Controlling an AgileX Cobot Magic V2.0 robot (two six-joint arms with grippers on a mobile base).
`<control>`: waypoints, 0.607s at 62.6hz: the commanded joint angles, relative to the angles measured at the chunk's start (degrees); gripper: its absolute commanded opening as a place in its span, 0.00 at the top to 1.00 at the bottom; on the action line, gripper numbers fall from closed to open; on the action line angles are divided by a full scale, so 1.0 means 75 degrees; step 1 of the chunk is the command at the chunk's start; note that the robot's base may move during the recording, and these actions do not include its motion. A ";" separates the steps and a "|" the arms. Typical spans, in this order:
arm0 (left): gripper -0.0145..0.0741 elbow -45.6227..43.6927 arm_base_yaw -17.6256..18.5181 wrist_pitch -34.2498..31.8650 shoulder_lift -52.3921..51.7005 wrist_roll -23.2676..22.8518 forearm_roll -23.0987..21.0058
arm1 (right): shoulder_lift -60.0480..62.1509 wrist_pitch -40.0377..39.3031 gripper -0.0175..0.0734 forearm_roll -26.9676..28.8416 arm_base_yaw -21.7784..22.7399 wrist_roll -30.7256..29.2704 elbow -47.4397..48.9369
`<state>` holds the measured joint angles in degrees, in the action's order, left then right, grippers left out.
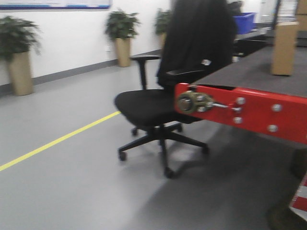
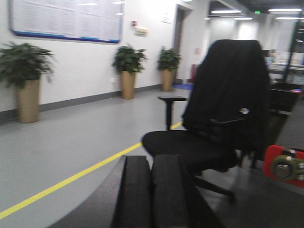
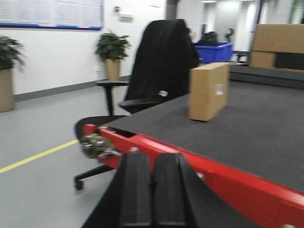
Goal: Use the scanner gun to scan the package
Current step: 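Turn the base toward the red-framed table, then drive up to the table edge facing the box and scanner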
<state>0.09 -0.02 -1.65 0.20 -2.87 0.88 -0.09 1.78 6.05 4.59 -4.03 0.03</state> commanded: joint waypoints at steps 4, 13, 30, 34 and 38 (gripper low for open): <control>0.94 -0.0011 -0.0032 -0.0096 -0.0026 0.0030 -0.0020 | 0.0012 -0.0129 0.99 0.0015 0.0035 0.0006 -0.0004; 0.94 -0.0011 -0.0032 -0.0096 -0.0026 0.0030 -0.0020 | 0.0012 -0.0129 0.99 0.0015 0.0035 0.0006 -0.0004; 0.94 -0.0011 -0.0032 -0.0096 -0.0026 0.0030 -0.0020 | 0.0012 -0.0129 0.99 0.0015 0.0035 0.0006 -0.0004; 0.94 -0.0011 -0.0032 -0.0096 -0.0026 0.0030 -0.0020 | 0.0012 -0.0129 0.99 0.0015 0.0035 0.0006 -0.0004; 0.94 -0.0011 -0.0032 -0.0096 -0.0026 0.0030 -0.0020 | 0.0012 -0.0129 0.99 0.0015 0.0035 0.0006 -0.0004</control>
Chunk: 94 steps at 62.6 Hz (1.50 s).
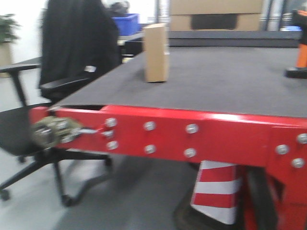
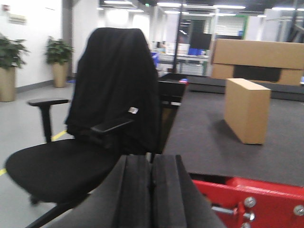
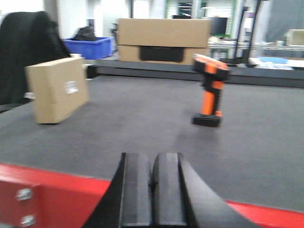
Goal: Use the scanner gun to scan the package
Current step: 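Drive up to the table edge facing the box and scanner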
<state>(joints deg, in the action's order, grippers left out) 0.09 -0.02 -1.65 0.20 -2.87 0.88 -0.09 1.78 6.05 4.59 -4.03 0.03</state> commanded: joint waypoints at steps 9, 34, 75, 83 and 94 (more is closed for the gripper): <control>0.94 -0.0011 -0.0032 -0.0096 -0.0026 0.0030 -0.0020 | 0.0012 -0.0129 0.99 0.0015 0.0035 0.0006 -0.0004; 0.94 -0.0011 -0.0032 -0.0096 -0.0026 0.0030 -0.0020 | 0.0012 -0.0129 0.99 0.0015 0.0035 0.0006 -0.0004; 0.94 -0.0011 -0.0032 -0.0096 -0.0026 0.0030 -0.0020 | 0.0012 -0.0129 0.99 0.0015 0.0035 0.0006 -0.0004; 0.94 -0.0011 -0.0032 -0.0096 -0.0026 0.0030 -0.0020 | 0.0012 -0.0129 0.99 0.0015 0.0035 0.0006 -0.0004; 0.94 -0.0011 -0.0032 -0.0096 -0.0026 0.0030 -0.0020 | 0.0012 -0.0129 0.99 0.0015 0.0035 0.0006 -0.0004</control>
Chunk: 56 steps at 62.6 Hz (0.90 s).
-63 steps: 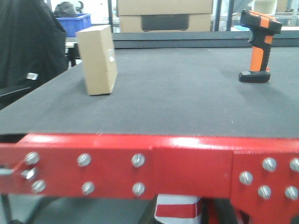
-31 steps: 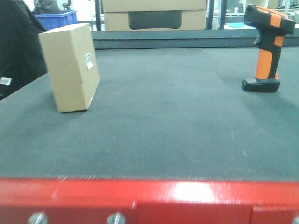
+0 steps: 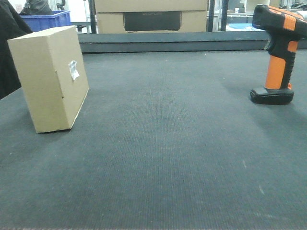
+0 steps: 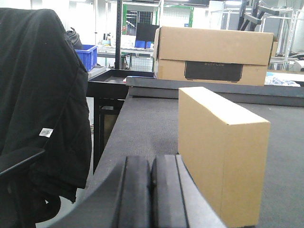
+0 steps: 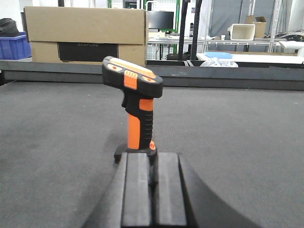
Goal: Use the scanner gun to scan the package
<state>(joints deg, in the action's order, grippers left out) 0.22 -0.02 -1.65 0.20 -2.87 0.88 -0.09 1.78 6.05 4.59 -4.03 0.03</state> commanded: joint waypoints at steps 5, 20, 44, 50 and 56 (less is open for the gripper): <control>0.94 -0.0029 -0.0032 -0.0096 -0.0026 0.0030 -0.0020 | 0.0012 -0.0129 0.99 0.0015 0.0035 0.0006 -0.0004; 0.94 -0.0029 -0.0032 -0.0096 -0.0026 0.0030 -0.0020 | 0.0012 -0.0129 0.99 0.0015 0.0035 0.0006 -0.0004; 0.94 -0.0029 -0.0032 -0.0096 -0.0026 0.0030 -0.0020 | 0.0012 -0.0129 0.99 0.0015 0.0035 0.0006 -0.0004; 0.94 -0.0029 -0.0032 -0.0096 -0.0026 0.0030 -0.0020 | 0.0012 -0.0129 0.99 0.0015 0.0035 0.0006 -0.0004; 0.94 -0.0029 -0.0032 -0.0096 -0.0026 0.0030 -0.0020 | 0.0012 -0.0129 0.99 0.0015 0.0035 0.0006 -0.0004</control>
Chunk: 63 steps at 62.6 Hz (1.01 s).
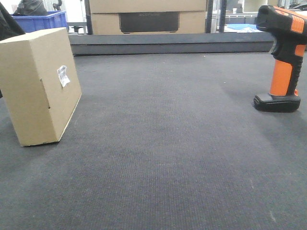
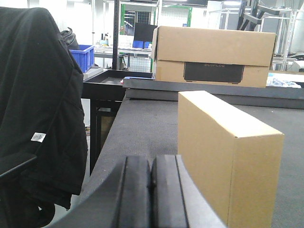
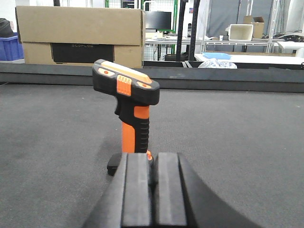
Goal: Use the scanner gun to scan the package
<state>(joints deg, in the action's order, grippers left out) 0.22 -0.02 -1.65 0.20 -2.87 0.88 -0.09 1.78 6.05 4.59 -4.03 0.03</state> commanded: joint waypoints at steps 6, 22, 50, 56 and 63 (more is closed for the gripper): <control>0.94 -0.0029 -0.0031 -0.0202 -0.0026 0.0030 -0.0060 | 0.0012 -0.0129 0.99 0.0015 0.0035 0.0006 -0.0004; 0.94 -0.2337 -0.0031 0.2487 0.0340 0.0030 -0.0118 | 0.0012 -0.0129 0.99 0.0015 0.0035 0.0006 -0.0004; 0.94 -0.6088 -0.0031 0.5744 0.3341 0.0030 -0.0118 | 0.0012 -0.0129 0.99 0.0015 0.0035 0.0006 -0.0004; 0.94 -0.6086 -0.0031 0.4868 0.3540 0.0030 -0.0118 | 0.0012 -0.0129 0.99 0.0015 0.0035 0.0006 -0.0004; 0.96 -0.6300 -0.0031 0.4658 0.4194 0.0012 -0.0118 | 0.0012 -0.0129 0.99 0.0015 0.0035 0.0006 -0.0004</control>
<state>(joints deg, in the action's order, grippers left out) -45.52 -0.02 35.19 28.21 -2.76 0.00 -0.09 1.78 6.05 4.59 -4.03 0.03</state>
